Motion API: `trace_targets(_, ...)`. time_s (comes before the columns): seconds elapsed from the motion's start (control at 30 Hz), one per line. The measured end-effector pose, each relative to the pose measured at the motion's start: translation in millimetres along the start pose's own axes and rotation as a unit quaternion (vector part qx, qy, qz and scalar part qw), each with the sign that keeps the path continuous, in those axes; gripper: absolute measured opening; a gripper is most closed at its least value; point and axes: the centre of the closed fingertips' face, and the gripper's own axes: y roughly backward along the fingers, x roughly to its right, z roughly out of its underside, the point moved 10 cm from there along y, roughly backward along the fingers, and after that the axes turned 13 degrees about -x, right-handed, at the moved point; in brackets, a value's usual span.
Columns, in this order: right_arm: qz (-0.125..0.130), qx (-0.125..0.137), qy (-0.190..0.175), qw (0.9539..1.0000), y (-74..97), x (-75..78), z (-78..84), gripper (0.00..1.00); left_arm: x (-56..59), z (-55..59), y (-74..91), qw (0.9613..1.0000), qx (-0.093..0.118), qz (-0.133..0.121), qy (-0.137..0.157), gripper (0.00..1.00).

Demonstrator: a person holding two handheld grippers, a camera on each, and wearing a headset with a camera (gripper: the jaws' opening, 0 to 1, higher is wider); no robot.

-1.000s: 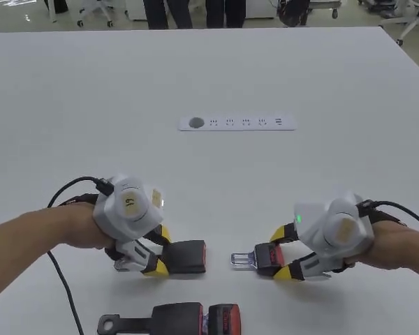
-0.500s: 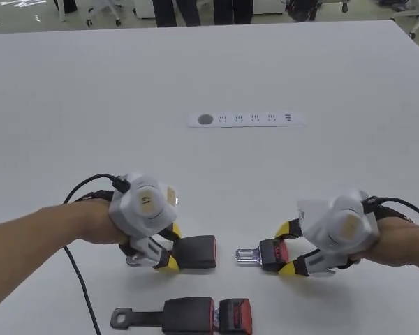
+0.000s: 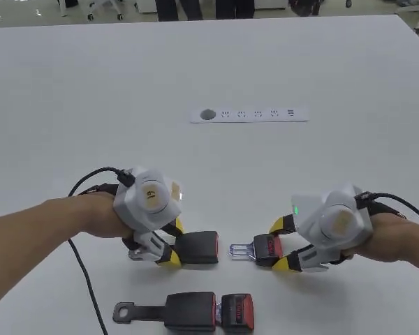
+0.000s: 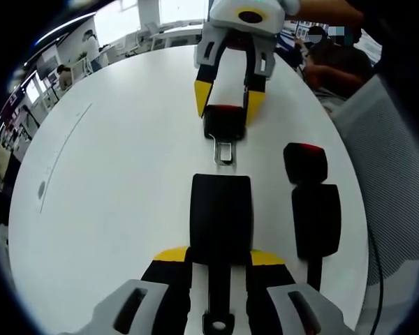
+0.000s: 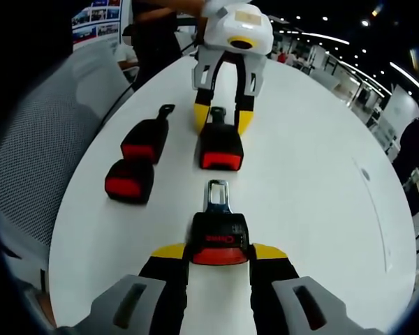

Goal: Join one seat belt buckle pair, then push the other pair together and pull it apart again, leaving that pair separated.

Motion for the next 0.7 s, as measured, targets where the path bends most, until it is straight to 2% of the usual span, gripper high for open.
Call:
trace_targets(0.43,0.001,0.004,-0.003,1.0000,-4.8,1.1,-10.6,0.31,-3.5,-0.2,-1.4,0.9998,-0.017,0.004,0.001,0.30)
trace_targets(0.7,-0.001,0.007,0.001,1.0000,-9.1,3.9,-16.6,0.31,-2.2,-0.2,-1.0,0.9998,-0.018,0.004,0.005,0.30)
